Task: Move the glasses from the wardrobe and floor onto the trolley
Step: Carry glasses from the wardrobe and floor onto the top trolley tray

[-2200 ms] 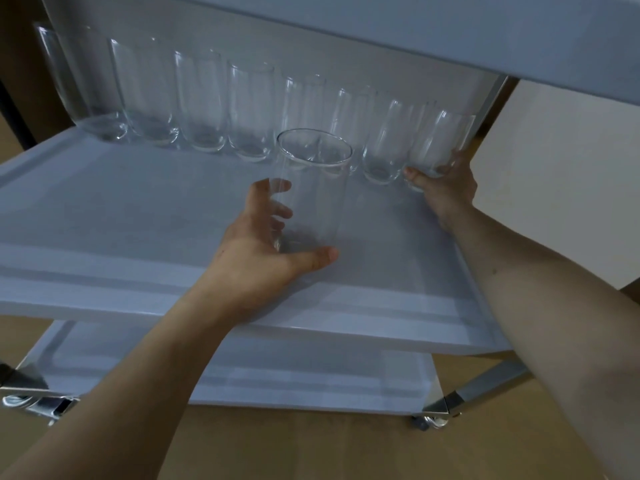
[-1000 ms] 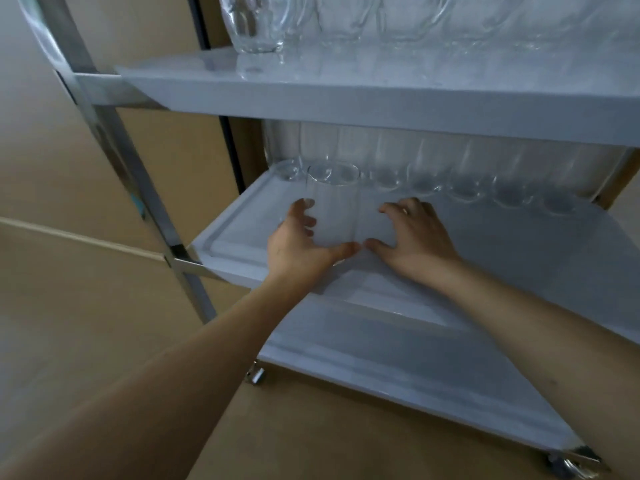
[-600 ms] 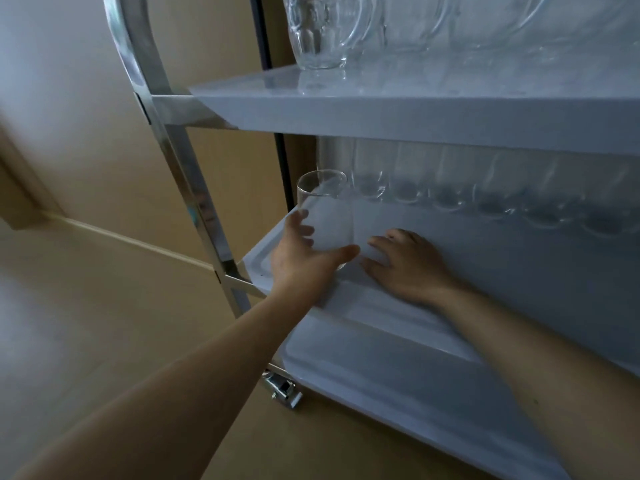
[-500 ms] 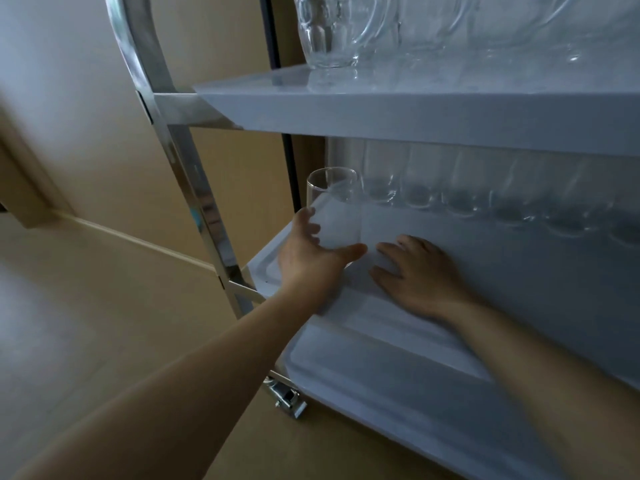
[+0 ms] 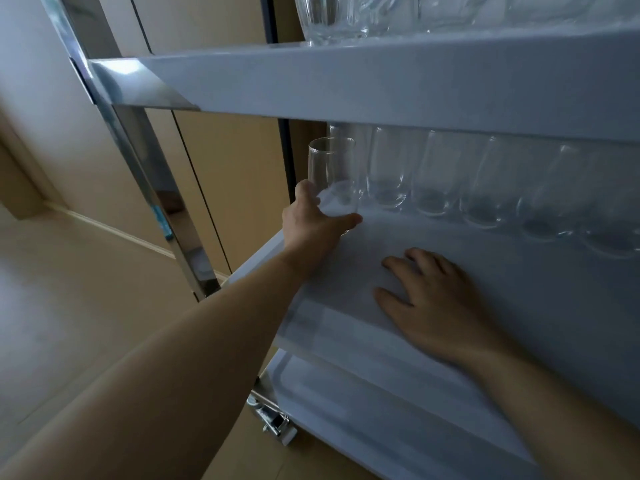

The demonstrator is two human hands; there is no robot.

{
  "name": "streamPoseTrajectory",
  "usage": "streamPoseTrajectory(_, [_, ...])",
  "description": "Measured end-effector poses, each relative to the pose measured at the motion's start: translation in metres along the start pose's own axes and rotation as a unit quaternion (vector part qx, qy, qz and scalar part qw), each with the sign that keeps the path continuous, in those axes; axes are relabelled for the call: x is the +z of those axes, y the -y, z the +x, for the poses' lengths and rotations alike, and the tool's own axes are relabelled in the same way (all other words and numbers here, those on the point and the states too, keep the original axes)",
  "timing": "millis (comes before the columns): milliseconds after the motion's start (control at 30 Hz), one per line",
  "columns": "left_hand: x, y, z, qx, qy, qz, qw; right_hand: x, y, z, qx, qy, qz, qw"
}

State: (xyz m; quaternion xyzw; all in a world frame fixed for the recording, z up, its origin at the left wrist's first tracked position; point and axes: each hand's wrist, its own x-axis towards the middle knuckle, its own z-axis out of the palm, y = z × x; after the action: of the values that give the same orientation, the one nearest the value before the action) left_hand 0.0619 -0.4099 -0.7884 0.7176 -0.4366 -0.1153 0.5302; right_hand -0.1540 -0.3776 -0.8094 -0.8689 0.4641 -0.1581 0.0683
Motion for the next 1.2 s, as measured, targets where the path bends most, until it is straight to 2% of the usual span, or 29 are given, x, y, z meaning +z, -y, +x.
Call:
streamPoseTrajectory(333, [0.008,0.002,0.023,0.001,0.007,0.023,1.0,0.003,0.0,0.001,0.004,-0.02,0.01,1.0])
streamPoseTrajectory(900, [-0.005,-0.003,-0.001,-0.032,-0.008,0.044,0.999,0.003,0.002,0.005,0.016,-0.031,0.021,0.999])
streamPoseTrajectory(1000, [-0.02,-0.003,-0.021,-0.017,0.011,0.085,0.996,0.001,0.004,0.004,0.02,-0.024,0.011,0.999])
streamPoseTrajectory(1200, [-0.05,-0.008,-0.068,0.015,0.096,0.184,0.978,-0.002,0.006,0.001,0.023,-0.004,0.006,1.0])
